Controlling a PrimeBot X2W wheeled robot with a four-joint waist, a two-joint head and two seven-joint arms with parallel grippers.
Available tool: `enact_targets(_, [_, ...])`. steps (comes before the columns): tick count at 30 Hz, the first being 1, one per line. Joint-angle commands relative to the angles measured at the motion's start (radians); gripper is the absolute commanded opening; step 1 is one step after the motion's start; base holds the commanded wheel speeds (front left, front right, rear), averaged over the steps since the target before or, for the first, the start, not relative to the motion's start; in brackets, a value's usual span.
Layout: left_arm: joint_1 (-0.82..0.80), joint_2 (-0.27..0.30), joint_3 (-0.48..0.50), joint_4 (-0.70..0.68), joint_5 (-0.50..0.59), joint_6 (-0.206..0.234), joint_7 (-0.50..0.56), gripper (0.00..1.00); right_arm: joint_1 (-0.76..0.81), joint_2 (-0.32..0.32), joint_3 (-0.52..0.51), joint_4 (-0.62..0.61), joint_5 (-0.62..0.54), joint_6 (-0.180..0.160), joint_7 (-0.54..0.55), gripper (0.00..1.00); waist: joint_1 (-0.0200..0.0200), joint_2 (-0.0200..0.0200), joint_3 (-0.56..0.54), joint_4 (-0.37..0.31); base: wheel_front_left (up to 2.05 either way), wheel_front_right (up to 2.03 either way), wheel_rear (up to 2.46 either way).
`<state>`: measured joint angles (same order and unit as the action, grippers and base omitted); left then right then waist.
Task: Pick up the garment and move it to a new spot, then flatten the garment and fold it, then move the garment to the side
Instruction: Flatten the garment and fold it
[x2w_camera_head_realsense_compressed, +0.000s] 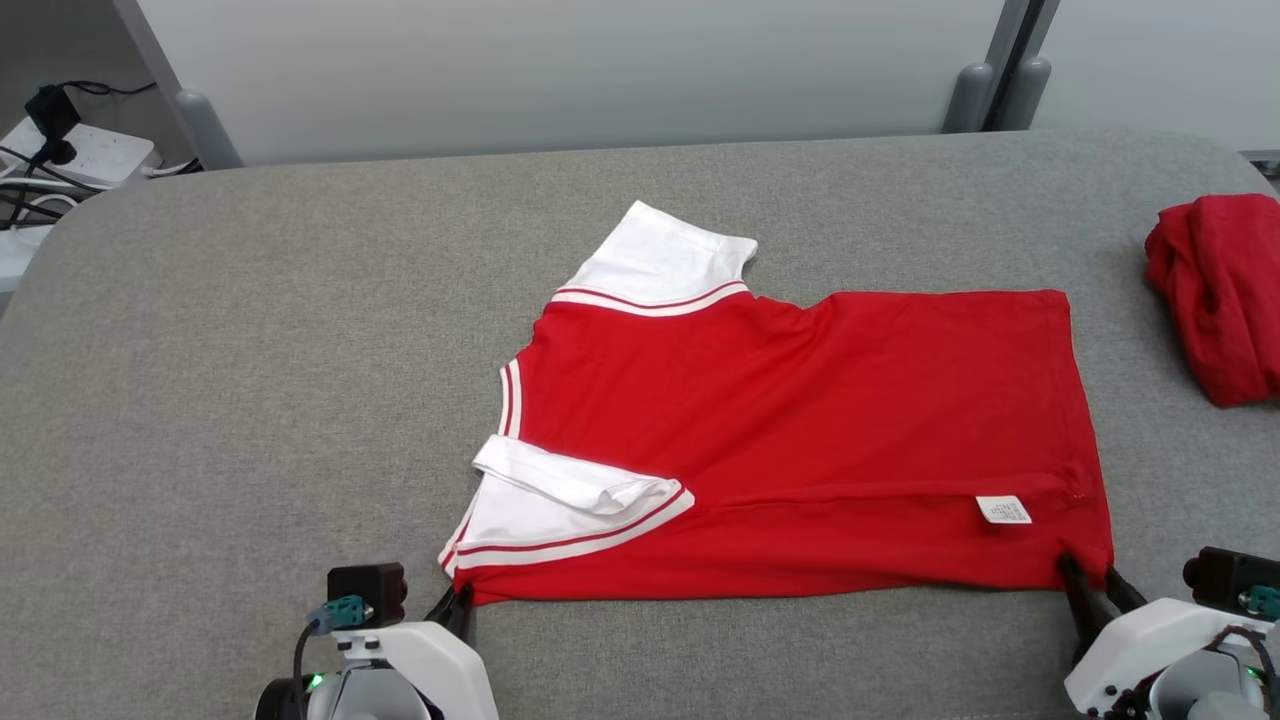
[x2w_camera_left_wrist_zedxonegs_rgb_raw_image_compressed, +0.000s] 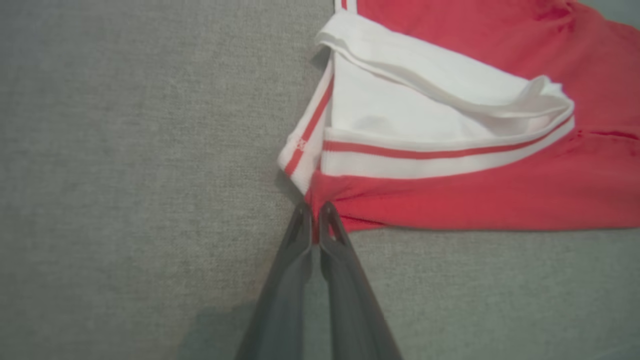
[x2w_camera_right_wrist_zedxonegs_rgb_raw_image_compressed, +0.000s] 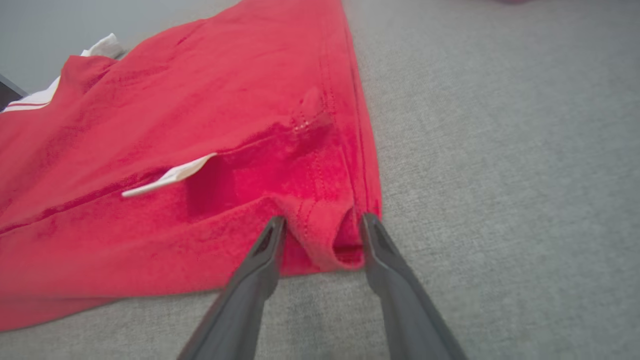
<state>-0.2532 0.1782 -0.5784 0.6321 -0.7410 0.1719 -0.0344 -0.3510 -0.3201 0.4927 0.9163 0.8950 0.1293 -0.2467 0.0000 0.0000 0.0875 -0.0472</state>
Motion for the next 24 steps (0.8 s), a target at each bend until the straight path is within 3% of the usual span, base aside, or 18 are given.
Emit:
enact_targets(1, [-0.019,0.028,0.032,-0.025,0.001,0.017,-0.003,0.0,-0.017,-0.014,0.024,-0.007,0.015,0.001,-0.007,0.26,0.0,0.0,0.001,-0.001,0.0,0.0,0.0])
enact_targets(2, [-0.018,0.03,0.031,-0.032,0.001,0.019,0.0,0.0,-0.02,-0.014,0.033,-0.003,0.023,0.001,-0.005,0.0,0.0,0.0,0.002,-0.001,0.0,0.0,0.0])
enact_targets(11, [0.037,0.044,0.012,-0.131,-0.007,0.043,0.047,0.0,-0.009,-0.051,0.108,-0.019,0.074,0.001,-0.007,0.0,0.0,0.0,-0.007,0.004,0.0,0.0,0.0])
enact_targets(24, [0.179,0.105,-0.01,-0.404,0.011,0.157,0.115,0.0,0.025,-0.162,0.153,-0.061,0.091,0.001,-0.014,0.0,0.0,0.0,-0.001,0.043,0.0,0.0,0.0])
